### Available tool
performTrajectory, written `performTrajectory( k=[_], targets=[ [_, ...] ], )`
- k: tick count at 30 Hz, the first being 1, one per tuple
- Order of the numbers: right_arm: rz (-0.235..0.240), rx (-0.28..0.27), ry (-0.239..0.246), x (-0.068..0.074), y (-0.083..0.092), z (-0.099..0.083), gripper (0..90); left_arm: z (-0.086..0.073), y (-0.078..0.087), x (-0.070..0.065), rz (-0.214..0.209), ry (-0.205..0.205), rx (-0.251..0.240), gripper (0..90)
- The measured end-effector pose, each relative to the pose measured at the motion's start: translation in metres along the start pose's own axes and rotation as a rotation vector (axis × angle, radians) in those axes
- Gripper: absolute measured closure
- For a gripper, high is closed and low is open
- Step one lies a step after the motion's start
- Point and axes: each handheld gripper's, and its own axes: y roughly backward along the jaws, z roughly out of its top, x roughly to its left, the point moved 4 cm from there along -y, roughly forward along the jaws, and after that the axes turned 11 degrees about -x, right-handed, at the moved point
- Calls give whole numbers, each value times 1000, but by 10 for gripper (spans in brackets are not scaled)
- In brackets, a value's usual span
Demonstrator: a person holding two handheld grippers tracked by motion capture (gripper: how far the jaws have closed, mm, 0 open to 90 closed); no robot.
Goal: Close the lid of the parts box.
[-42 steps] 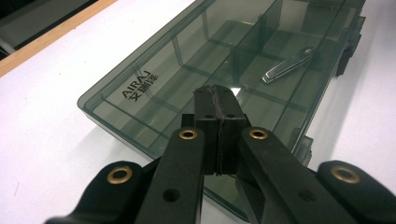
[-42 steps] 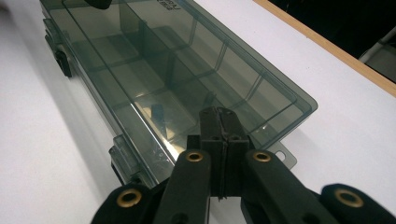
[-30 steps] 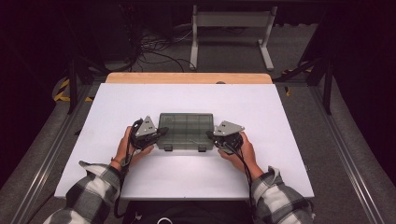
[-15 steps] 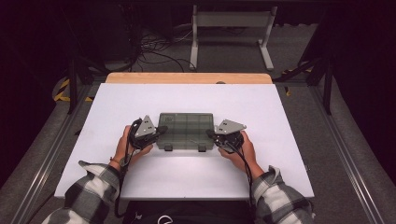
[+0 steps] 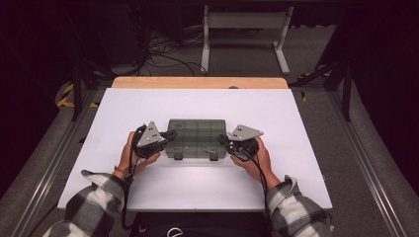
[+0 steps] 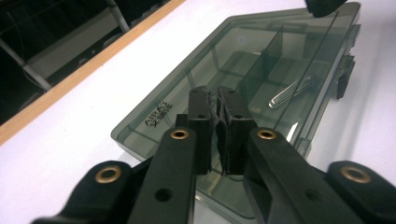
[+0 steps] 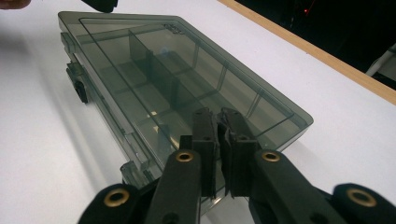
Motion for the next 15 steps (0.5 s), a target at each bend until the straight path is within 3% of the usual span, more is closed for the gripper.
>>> performTrajectory(
  k=[8, 15],
  targets=[
    [-1, -29, -9, 0, 1, 3, 751, 4, 2, -3, -41, -4, -45, 760],
    [-19, -29, -15, -1, 0, 3, 630, 3, 2, -3, -37, 6, -46, 661]
  ],
)
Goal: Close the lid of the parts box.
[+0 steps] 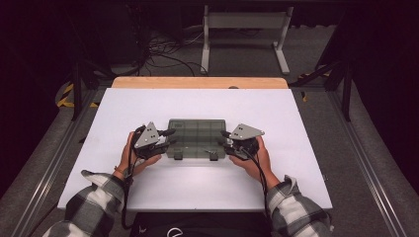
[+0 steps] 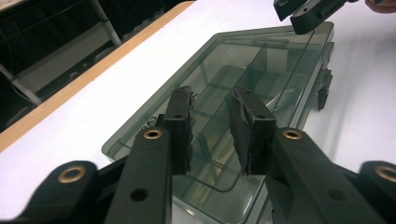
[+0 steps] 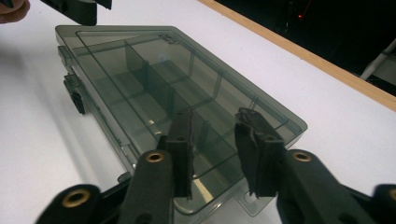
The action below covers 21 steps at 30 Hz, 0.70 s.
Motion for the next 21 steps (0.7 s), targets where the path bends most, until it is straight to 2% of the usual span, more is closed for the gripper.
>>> performTrajectory(
  k=[7, 12, 18, 21],
  targets=[
    [-12, -4, -1, -1, -2, 0, 485, -1, -1, -1, -9, -2, 7, 516],
    [-8, 3, 1, 1, -4, -1, 420, -1, -2, -2, 11, 4, 7, 386],
    [-4, -9, 1, 2, -4, 0, 346, 0, -2, -2, 24, 17, -2, 280],
    [-6, -18, -2, 2, -5, 0, 260, -1, -3, -2, 24, 21, -4, 249]
  ],
)
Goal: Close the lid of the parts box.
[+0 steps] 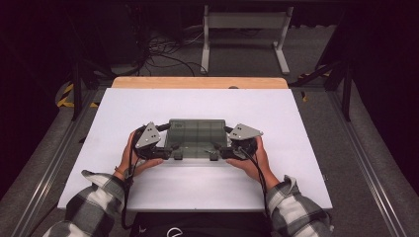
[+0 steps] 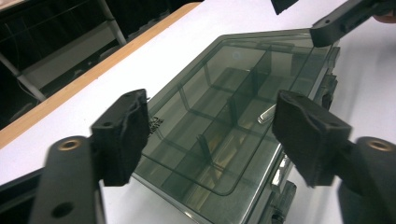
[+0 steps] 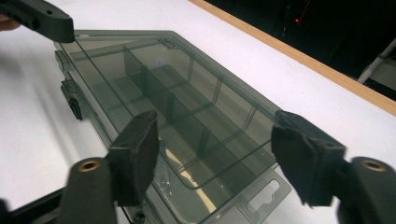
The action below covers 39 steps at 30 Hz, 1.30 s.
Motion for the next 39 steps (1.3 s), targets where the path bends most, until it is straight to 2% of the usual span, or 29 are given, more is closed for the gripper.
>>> performTrajectory(
  k=[3, 6, 9, 13, 16, 21, 25, 26, 30, 33, 39],
  targets=[
    [-1, 3, 2, 1, -2, 0, 182, 0, -1, 0, 3, 6, -2, 173],
    [-16, 3, 5, 2, -3, 0, 145, 0, -1, 0, -8, 14, -1, 103],
    [-23, -6, -8, 1, -3, 1, 92, 1, -1, -2, -51, 34, -26, 76],
    [-10, -12, -11, 3, -3, 3, 45, 1, -1, -3, -61, 29, -19, 38],
    [-11, -22, -12, 3, -1, 4, 43, 1, 0, -3, -57, 21, -24, 31],
    [-16, -26, -7, 2, -1, 5, 41, 2, 3, -3, -22, -9, -42, 42],
    [-19, -15, 8, 4, -1, 5, 45, 4, 5, -2, -6, -9, -54, 44],
    [-22, -15, 12, 4, -1, 5, 47, 4, 6, -3, -5, 1, -61, 43],
    [-34, -24, 42, 6, 2, 8, 55, 6, 10, -5, -6, -2, -67, 44],
    [-35, -27, 52, 8, 5, 10, 56, 7, 12, -6, -3, -17, -63, 43],
    [-39, -28, 52, 8, 8, 11, 57, 9, 15, -8, -7, -20, -60, 39]
  ],
)
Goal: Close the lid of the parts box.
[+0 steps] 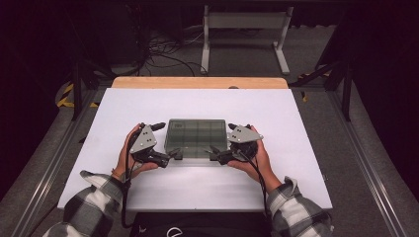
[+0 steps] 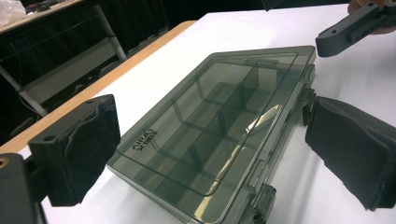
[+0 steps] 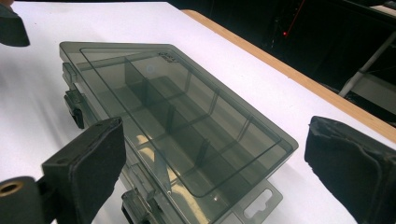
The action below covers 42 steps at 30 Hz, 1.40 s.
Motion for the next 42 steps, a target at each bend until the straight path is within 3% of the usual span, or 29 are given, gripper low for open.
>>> performTrajectory(
  k=[4, 16, 21, 42],
  targets=[
    [-3, 2, 4, 0, 1, 1, 58, 2, 3, -1, 16, -11, -12, 42],
    [-9, 8, 3, 0, 5, 0, 62, 2, 7, -6, -9, 3, -12, 35],
    [-10, 14, 6, 1, 8, -1, 62, 1, 7, -10, -19, -11, 2, 32],
    [-23, 11, 20, 0, 24, -2, 65, -1, 22, -14, -17, -14, 8, 37]
  ],
)
